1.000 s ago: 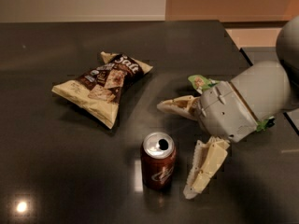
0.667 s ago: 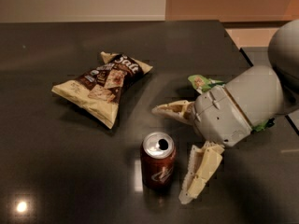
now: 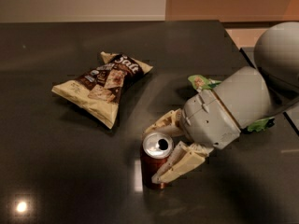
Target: Knock coke can over
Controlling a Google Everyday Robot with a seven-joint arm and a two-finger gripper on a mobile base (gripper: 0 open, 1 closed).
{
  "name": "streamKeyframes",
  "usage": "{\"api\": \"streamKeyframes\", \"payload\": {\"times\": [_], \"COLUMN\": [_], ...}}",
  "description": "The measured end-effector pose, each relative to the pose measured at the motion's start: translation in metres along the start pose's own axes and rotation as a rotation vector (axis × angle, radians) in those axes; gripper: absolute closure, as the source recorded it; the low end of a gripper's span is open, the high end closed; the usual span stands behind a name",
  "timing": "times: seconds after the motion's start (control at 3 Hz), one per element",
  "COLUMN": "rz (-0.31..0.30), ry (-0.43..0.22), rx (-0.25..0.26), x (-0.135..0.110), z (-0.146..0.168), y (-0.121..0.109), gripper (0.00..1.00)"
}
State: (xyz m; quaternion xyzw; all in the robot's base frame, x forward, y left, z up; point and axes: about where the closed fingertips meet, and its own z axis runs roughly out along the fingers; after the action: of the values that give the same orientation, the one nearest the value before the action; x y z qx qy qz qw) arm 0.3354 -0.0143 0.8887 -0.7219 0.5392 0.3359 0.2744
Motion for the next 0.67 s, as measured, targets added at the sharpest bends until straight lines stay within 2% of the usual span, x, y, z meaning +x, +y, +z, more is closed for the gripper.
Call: {"api": "streamKeyframes", "payload": {"times": [0.33, 0.67], "rz": [-0.008, -0.013], "ry": [-0.001, 0.083], "rx": [-0.014, -0.003], "x": [-0.005, -0.014], "z": [0.002, -0.009], "y": [0.000, -0.008], "gripper": [0.64, 0.88]}}
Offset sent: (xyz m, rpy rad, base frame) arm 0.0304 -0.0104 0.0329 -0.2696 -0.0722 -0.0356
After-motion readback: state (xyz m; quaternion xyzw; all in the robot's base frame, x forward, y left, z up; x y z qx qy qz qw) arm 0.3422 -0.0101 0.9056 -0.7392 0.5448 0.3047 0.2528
